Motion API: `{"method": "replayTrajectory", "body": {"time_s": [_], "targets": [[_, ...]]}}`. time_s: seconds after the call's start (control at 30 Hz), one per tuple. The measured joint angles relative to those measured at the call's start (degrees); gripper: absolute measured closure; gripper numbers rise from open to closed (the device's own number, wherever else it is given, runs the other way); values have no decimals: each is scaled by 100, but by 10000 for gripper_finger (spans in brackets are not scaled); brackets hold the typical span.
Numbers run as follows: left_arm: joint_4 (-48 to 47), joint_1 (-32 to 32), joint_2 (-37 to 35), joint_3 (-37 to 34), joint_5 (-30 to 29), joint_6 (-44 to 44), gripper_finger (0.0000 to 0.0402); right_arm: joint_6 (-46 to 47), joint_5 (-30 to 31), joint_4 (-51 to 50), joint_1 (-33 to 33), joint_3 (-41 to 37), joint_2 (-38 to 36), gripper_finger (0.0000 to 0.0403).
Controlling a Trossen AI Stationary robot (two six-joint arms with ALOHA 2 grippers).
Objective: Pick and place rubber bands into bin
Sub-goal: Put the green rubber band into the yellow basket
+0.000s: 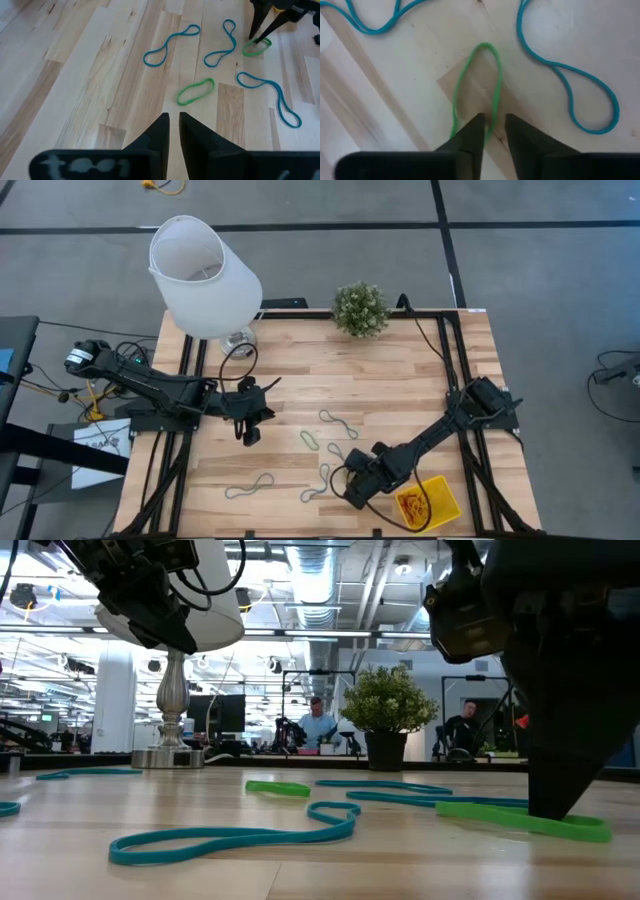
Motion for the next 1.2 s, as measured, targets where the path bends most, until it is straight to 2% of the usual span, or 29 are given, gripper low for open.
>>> {"method": "replayTrajectory", "body": {"time_s": [0.13,0.3,0.4,0.57,0.7,0.87,1.0,1.13,1.2], "targets": [[0,0,0,0,0,-2,371,-30,22,-3,-8,-6,6,392],[0,0,0,0,0,-2,371,-347,-63,-244,42,162,-7,397],[-16,0,0,0,0,-2,371,-318,-106,-1019,98,541,-115,400],[-13,0,0,0,0,-4,371,114,463,-2501,391,1404,-515,401],[-22,0,0,0,2,-4,371,1301,502,-3839,783,1992,-747,402],[-24,0,0,0,2,32,371,3248,-364,-4971,1455,2212,-756,402],[-20,0,0,0,2,34,371,4311,-1002,-5016,1959,2219,-736,402],[-20,0,0,0,2,33,371,5011,-1045,-4887,2338,2221,-737,402],[-20,0,0,0,2,33,371,5304,-1050,-5131,2464,2221,-736,402]]}}
